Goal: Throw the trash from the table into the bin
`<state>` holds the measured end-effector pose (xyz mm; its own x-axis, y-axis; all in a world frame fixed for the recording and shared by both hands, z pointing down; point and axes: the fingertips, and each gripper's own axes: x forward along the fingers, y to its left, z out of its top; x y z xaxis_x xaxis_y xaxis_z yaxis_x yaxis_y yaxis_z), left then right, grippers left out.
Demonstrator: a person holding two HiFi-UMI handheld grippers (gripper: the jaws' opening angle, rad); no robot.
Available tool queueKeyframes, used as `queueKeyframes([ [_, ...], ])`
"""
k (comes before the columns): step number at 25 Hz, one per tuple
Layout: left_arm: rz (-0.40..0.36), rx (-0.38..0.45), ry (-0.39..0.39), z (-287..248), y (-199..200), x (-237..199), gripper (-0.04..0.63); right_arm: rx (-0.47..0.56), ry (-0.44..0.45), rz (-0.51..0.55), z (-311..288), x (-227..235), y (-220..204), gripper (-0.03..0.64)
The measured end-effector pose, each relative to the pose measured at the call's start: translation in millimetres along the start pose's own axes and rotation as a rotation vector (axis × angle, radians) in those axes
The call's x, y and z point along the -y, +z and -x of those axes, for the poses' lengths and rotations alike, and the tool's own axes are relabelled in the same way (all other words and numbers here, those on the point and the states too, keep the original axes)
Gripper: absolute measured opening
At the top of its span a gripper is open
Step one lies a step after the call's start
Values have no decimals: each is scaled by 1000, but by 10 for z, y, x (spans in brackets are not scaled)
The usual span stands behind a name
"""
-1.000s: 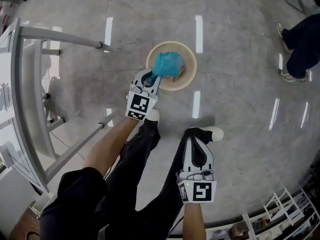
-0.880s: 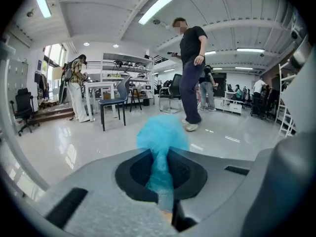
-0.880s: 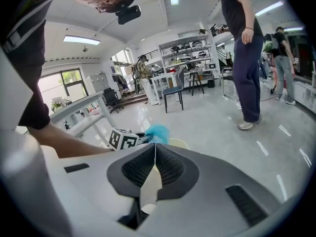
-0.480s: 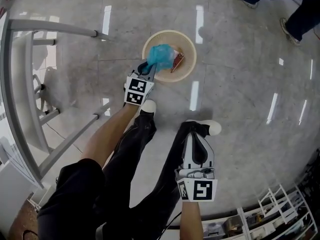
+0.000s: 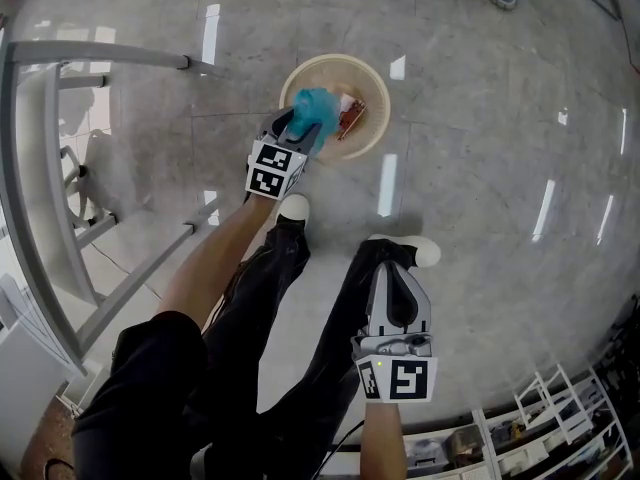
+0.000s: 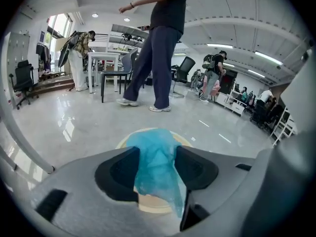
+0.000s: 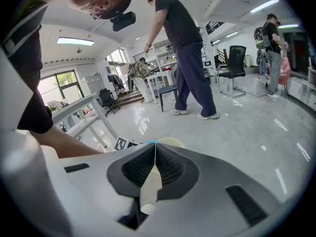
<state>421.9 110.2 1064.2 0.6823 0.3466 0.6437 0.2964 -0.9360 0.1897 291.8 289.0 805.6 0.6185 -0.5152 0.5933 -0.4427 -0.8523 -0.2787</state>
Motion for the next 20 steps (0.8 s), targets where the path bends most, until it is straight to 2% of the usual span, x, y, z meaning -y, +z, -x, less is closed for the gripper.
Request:
queueKeyframes([
  [3,2,-4,-21,-24,-10,27,288,-4,7,0,-6,-13,15,11],
  [6,-3,11,-15,-20,40,29,308,-11,11,2,-26,-19,12,11],
  [18,-7,55,-13,121,221,83,308,-27,25,43,17,-137,146,11],
  [19,-15,60,-22,152,259,98,291,-25,24,47,35,-155,185,11],
  [20,-21,67,-30,186,307,110,224,-22,24,51,53,-172,231,11],
])
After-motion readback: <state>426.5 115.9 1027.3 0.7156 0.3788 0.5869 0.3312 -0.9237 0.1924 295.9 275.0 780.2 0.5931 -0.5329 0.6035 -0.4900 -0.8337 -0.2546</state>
